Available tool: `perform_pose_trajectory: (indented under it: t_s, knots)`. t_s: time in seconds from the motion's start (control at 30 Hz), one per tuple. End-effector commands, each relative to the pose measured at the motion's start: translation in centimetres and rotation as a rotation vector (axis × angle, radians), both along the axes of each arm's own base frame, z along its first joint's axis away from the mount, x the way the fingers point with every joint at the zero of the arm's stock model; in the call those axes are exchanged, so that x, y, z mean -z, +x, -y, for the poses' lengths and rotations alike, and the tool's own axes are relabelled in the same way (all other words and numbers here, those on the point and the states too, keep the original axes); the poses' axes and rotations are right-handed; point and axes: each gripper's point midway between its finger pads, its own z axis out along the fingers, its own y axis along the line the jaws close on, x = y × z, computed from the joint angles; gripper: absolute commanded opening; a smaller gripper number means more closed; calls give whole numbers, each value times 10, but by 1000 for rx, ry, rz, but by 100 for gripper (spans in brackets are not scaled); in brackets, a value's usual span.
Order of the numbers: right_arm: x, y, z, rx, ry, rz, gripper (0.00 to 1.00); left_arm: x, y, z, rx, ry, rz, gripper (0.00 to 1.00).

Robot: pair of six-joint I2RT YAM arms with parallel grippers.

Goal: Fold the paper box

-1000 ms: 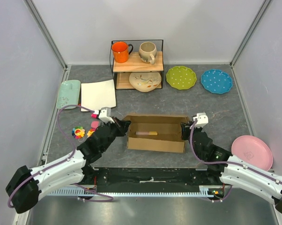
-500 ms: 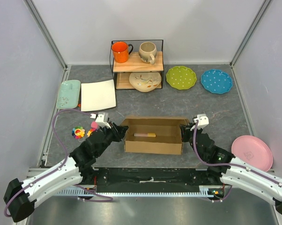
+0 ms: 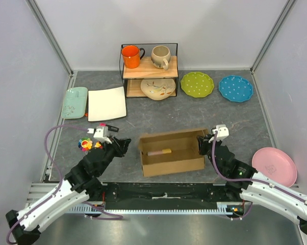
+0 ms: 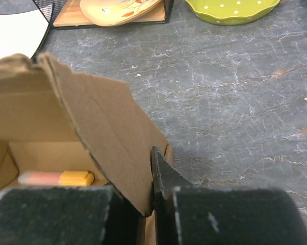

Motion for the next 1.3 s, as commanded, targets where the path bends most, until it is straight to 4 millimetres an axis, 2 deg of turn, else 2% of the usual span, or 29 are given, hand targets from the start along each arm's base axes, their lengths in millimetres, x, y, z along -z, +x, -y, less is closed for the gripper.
perform_pose_trajectory:
  t_s: [0.0, 0.1, 0.17, 0.2, 0.3, 0.37, 0.4, 0.43, 0.57, 0.7, 0.93, 1.0, 1.1, 1.27]
  knots:
    - [0, 0, 4, 21, 4, -6, 11, -26, 4, -35, -150, -25, 86, 30]
    - [0, -1, 3, 13, 3, -7, 11, -24, 10, -54, -264, -71, 112, 29]
    - [0, -2, 2, 7, 1, -8, 11, -30, 15, -56, -295, -99, 139, 29]
    - [-1, -1, 2, 7, 2, -7, 12, -26, 18, -51, -291, -89, 128, 29]
    - [-3, -2, 0, -2, 4, -11, 15, -32, 23, -32, -234, -112, 118, 28]
    - [-6, -3, 0, -5, 13, -11, 20, -24, 28, -18, -201, -88, 76, 28]
    - [-8, -4, 1, -2, 12, -12, 22, -27, 30, -14, -194, -85, 72, 28]
    - [-10, -4, 2, 1, 17, -12, 24, -18, 32, -7, -178, -51, 43, 28]
    - [-21, -7, 4, -1, 52, -2, 30, -33, 40, 8, -138, -70, 87, 28]
    - [-24, -10, 5, -10, 65, -5, 36, -42, 43, 18, -106, -80, 128, 28]
    - [-45, -18, 4, -50, 120, 10, 47, -44, 48, 25, -86, -61, 130, 28]
    - [-54, -21, 4, -64, 136, 13, 49, -42, 49, 26, -87, -53, 130, 28]
    - [-77, -28, 4, -104, 193, 56, 53, -42, 49, 27, -81, -44, 133, 28]
    - [-132, -46, 13, -186, 264, 177, 62, -40, 50, 28, -78, -31, 130, 28]
